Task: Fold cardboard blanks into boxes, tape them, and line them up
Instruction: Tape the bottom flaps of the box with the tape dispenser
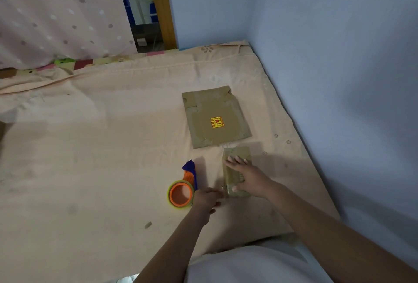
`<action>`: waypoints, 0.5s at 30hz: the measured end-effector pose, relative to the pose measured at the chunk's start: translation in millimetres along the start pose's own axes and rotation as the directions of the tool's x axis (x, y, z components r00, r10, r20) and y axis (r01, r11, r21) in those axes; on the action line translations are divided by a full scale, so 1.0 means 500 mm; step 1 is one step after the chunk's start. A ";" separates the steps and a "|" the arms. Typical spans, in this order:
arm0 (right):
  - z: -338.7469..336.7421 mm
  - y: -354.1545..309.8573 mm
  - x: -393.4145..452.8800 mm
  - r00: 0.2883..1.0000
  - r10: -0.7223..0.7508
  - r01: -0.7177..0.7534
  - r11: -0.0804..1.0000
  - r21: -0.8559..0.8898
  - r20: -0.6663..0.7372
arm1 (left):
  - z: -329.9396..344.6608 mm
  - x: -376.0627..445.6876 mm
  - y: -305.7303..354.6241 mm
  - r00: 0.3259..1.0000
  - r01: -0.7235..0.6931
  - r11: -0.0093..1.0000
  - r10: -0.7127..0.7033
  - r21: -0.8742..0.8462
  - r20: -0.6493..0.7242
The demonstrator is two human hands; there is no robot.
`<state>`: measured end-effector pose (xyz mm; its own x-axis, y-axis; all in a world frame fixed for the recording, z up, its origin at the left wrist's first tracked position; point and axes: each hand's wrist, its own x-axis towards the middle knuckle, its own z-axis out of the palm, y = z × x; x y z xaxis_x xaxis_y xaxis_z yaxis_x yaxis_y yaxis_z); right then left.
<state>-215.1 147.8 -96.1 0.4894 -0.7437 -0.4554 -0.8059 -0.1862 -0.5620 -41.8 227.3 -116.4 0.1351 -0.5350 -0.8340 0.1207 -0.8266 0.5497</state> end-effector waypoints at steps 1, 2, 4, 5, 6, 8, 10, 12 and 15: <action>-0.001 0.000 -0.001 1.000 -0.002 0.002 1.000 0.003 0.002 | 0.006 0.001 -0.002 1.000 0.002 1.000 -0.002 -0.010 0.000; 0.000 -0.001 0.000 1.000 -0.006 0.006 1.000 0.006 -0.003 | 0.010 0.002 -0.003 1.000 0.006 1.000 -0.006 -0.024 0.002; 0.002 0.000 0.001 1.000 -0.014 0.014 1.000 0.008 -0.008 | 0.020 0.005 -0.008 1.000 0.022 0.998 -0.023 -0.056 -0.005; 0.003 0.001 0.000 1.000 -0.017 0.017 1.000 0.009 -0.011 | 0.024 0.007 -0.012 0.999 0.029 0.997 -0.030 -0.073 -0.013; 0.003 0.003 -0.001 1.000 -0.019 0.019 1.000 0.009 -0.014 | 0.029 0.008 -0.015 0.999 0.035 0.995 -0.036 -0.091 -0.017; 0.001 0.007 -0.001 1.000 -0.019 0.019 1.000 0.004 -0.013 | 0.036 0.006 -0.021 0.999 0.045 0.990 -0.048 -0.130 -0.021; 0.001 0.006 -0.002 1.000 -0.027 0.027 1.000 -0.002 -0.017 | 0.037 -0.001 -0.023 0.998 0.044 0.986 -0.052 -0.162 -0.042; 0.002 0.002 -0.003 1.000 -0.028 0.028 1.000 -0.008 -0.012 | 0.038 -0.005 -0.020 0.994 0.017 0.985 -0.036 -0.174 -0.105; 0.002 -0.003 -0.003 1.000 -0.022 0.022 1.000 -0.016 0.000 | 0.047 -0.009 -0.007 0.976 -0.060 0.991 0.032 -0.123 -0.214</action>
<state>-214.4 149.5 -95.3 0.5065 -0.7397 -0.4429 -0.8004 -0.2123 -0.5606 -65.9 228.6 -115.5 0.3462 -0.5115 -0.7864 0.2320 -0.7656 0.6001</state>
